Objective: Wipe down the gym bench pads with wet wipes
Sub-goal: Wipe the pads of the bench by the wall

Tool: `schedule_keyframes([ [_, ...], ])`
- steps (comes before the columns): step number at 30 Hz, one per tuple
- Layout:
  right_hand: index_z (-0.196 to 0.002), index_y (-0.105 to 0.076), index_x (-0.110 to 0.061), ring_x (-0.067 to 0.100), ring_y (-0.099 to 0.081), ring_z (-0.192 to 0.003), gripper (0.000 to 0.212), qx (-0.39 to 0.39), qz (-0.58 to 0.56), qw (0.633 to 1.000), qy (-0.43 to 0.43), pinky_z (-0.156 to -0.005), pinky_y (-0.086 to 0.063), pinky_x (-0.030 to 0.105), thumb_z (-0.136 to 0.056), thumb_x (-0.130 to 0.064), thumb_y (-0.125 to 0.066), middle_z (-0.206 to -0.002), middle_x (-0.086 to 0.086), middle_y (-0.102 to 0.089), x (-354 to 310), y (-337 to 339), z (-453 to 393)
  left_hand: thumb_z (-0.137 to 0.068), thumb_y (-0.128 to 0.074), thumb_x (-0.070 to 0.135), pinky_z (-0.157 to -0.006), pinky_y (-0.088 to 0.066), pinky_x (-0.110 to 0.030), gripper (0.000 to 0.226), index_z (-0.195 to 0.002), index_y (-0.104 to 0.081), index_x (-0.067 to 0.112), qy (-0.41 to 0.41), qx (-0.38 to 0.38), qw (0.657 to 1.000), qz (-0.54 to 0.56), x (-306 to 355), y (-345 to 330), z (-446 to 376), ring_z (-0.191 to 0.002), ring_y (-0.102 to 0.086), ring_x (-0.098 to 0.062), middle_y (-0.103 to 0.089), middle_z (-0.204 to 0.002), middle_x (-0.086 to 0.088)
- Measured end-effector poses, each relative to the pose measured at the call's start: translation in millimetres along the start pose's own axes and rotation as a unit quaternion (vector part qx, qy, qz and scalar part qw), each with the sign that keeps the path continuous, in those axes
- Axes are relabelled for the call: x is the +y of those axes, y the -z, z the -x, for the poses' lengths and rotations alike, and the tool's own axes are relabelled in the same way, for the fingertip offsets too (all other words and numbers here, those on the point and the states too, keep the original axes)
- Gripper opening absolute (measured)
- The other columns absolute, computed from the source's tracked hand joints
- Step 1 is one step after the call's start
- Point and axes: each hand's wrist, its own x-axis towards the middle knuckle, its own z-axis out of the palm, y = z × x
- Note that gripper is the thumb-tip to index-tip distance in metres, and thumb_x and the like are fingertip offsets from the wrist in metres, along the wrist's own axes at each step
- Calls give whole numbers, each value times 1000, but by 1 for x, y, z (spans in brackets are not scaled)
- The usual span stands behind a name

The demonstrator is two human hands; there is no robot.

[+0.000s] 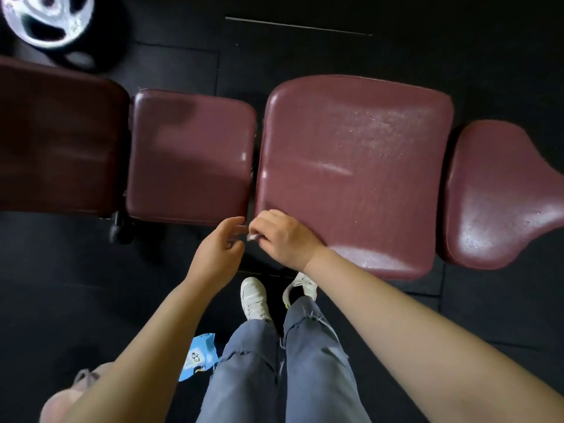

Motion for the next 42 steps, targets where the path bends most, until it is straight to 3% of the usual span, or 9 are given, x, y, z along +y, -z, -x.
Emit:
schedule_keyframes([
  [6,-88,-68,-13,31,-61,-74,15,-40,185,973,135,-65,-44,38,-84,-19,-55,-82,9,-63,49,50,-75,-92,-45,8,-104,-41,-24,54,-141,-51,31,25,-36,999,5,-5,2,-5,-124,-54,-3,-61,-130,16],
  [12,-108,-62,-6,37,-56,-105,22,102,319,934,-122,-85,-43,45,-96,-16,-45,-112,17,-62,80,132,-193,-94,-42,13,-70,-39,-4,59,-146,-44,40,44,-61,997,10,-1,-5,-3,-85,-58,-2,-59,-137,6],
  [15,-106,-60,-7,37,-59,-100,23,141,313,927,-154,-80,-45,45,-100,-22,-43,-108,17,-63,71,117,-182,-94,-41,13,-83,-40,-11,60,-147,-40,42,56,-76,995,24,0,-2,-2,-111,-58,-2,-58,-139,4],
  [20,-94,-68,-5,38,-63,-69,23,-121,189,971,84,-53,-52,40,-91,-14,-47,-101,28,-65,28,36,-36,-95,-38,6,-93,-38,-19,62,-148,-41,38,60,-95,993,38,6,1,-4,-128,-50,-7,-59,-135,1],
  [24,-89,-69,-15,26,-64,-71,13,-284,181,908,248,-59,-45,30,-79,-13,-61,-91,9,-67,25,48,-18,-95,-39,5,-85,-36,-9,62,-149,-40,36,63,-77,994,37,9,-4,-6,-119,-53,-4,-61,-129,7],
  [31,-104,-63,-10,39,-59,-96,23,150,287,942,-87,-80,-45,43,-92,-16,-44,-103,18,-65,112,163,-161,-95,-36,4,-74,-37,-2,67,-151,-34,40,46,-75,996,25,20,-6,0,-122,-54,-3,-57,-128,18],
  [34,-104,-62,-2,41,-59,-94,22,208,209,942,-163,-80,-43,43,-95,-13,-45,-104,22,-64,96,133,-138,-95,-38,7,-81,-42,-8,63,-150,-35,38,44,-69,996,16,21,-6,-2,-114,-58,-5,-57,-139,8],
  [39,-97,-67,-11,31,-66,-78,22,-221,136,963,72,-64,-54,37,-76,-5,-64,-104,15,-65,25,56,8,-95,-41,6,-87,-41,-22,58,-147,-43,32,1,-48,998,-46,30,-5,-5,-126,-51,-6,-54,-126,17],
  [42,-102,-64,-18,22,-65,-83,22,-284,146,921,223,-69,-45,33,-82,-13,-57,-103,3,-68,42,63,0,-94,-45,5,-94,-35,-18,61,-150,-38,27,-23,-18,997,-72,30,-7,-8,-134,-43,-6,-44,-146,15],
])
